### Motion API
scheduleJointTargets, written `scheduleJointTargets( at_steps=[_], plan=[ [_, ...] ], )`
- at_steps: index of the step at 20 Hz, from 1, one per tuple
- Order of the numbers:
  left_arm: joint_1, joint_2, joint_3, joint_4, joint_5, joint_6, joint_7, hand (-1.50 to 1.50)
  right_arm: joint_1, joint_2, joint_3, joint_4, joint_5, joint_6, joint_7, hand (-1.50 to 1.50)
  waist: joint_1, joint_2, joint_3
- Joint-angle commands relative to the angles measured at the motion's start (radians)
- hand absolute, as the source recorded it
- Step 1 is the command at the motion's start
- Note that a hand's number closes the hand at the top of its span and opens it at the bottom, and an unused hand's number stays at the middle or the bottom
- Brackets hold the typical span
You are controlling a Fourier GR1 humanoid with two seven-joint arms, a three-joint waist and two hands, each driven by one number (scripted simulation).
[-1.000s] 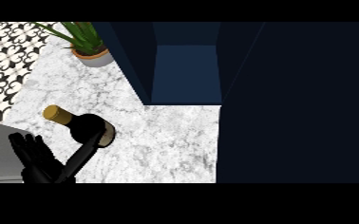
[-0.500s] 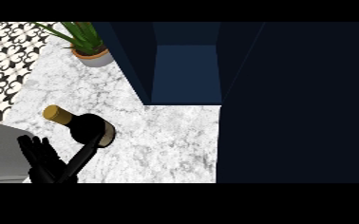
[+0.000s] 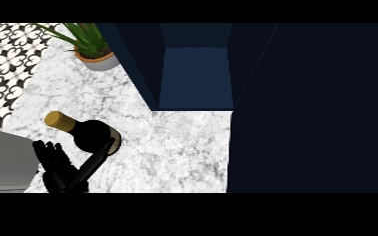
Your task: Pick up the wine, place it into the cabinet and close the cabinet
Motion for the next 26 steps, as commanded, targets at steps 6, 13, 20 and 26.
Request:
scheduleJointTargets(
  at_steps=[6,13,20,26],
  plan=[
    [-0.071,-0.003,-0.017,0.210,0.147,-0.052,-0.182,-1.50,0.071,0.012,-0.002,0.001,0.018,0.037,-0.078,-1.50,-0.001,0.000,0.000],
    [-0.195,-0.003,0.110,0.422,0.190,-0.279,-0.275,-1.50,0.040,0.024,0.037,-0.039,0.054,0.001,-0.017,-1.50,-0.003,0.000,-0.001],
    [-0.336,0.009,0.183,0.650,0.196,-0.340,-0.355,-1.50,0.027,0.025,0.031,0.007,0.052,0.011,-0.034,-1.50,-0.006,0.002,-0.001],
    [-0.250,0.035,0.134,0.584,0.222,-0.404,-0.333,1.50,0.072,0.045,0.081,-0.028,0.095,0.016,-0.044,-1.50,-0.002,0.000,0.000]
  ],
)
